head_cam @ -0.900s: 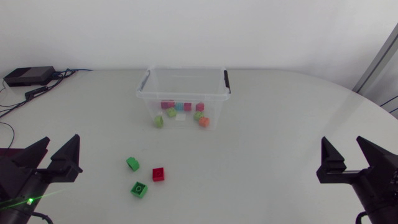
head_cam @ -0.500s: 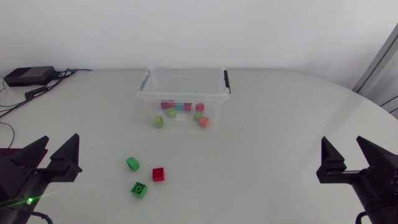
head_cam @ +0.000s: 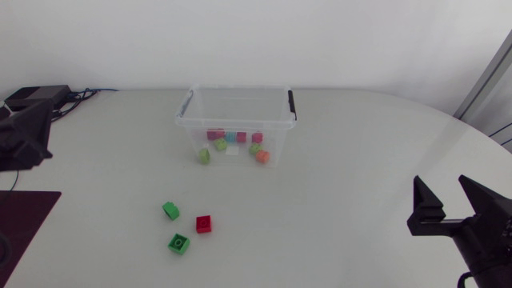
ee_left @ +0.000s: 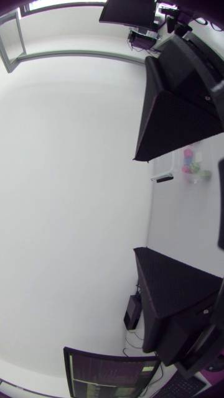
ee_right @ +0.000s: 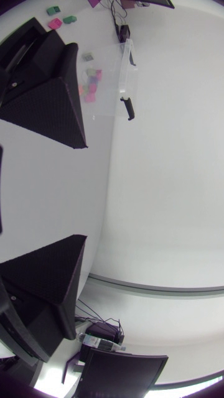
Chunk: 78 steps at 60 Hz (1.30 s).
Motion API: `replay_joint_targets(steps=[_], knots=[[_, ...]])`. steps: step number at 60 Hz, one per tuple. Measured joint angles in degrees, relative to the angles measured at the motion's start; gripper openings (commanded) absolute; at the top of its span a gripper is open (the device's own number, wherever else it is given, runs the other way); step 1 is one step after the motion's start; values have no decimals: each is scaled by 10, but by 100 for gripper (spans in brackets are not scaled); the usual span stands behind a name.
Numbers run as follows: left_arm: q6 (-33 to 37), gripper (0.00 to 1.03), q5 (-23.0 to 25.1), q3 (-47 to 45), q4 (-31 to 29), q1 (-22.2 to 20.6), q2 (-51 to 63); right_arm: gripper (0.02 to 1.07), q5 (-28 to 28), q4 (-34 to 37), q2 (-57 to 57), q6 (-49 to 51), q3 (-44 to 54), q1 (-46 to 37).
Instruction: Pick up the duplo bricks and place them in the container
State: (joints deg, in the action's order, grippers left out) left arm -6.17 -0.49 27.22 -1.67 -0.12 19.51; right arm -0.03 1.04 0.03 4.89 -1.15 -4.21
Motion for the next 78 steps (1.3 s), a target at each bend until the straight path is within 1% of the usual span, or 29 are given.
replay_joint_targets(steps=[4, 7, 13, 14, 21, 25, 33, 39, 44, 45, 48, 49, 57, 62, 69, 74, 78], knots=[[0, 96, 0, 57, -15, 0, 69, 102, 0, 0, 0, 0, 0, 0], [0, 96, 0, 97, -40, 0, 118, 102, 0, 0, 0, 0, 0, 0], [0, 96, 0, 142, -80, -8, 185, 102, 0, 0, 0, 0, 0, 0], [0, 96, 0, 151, -94, -10, 202, 102, 0, 0, 0, 0, 0, 0], [0, 96, 0, 177, -158, -15, 290, 102, 0, 0, 0, 0, 0, 0], [0, 96, 0, 182, -196, -14, 323, 102, 0, 0, 0, 0, 0, 0], [26, 96, 3, 184, -243, -14, 365, 102, 0, 0, 0, 0, 0, 0], [75, 93, 6, 200, -281, -15, 396, 102, 0, 0, 0, 0, 0, 0], [163, 94, 6, 235, -323, -15, 443, 102, 0, 0, 0, 0, 0, 0], [198, 94, 6, 245, -334, -16, 461, 102, 0, 0, 0, 0, 0, 0], [249, 95, 6, 262, -352, -20, 487, 102, 0, 0, 0, 0, 0, 0], [280, 95, 5, 271, -363, -24, 504, 102, 0, 0, 0, 0, 0, 0], [368, 95, 6, 289, -407, -52, 544, 102, 0, 0, 0, 0, 0, 0], [398, 95, 6, 300, -435, -82, 565, 102, 0, 0, 0, 0, 0, 0], [408, 95, 6, 320, -450, -122, 612, 102, 0, 0, 0, 0, 0, 0], [409, 95, 6, 322, -452, -140, 650, 102, 0, 0, 0, 0, 0, 0], [410, 95, 14, 322, -452, -144, 683, 102, 0, 0, 0, 0, 0, 0]])
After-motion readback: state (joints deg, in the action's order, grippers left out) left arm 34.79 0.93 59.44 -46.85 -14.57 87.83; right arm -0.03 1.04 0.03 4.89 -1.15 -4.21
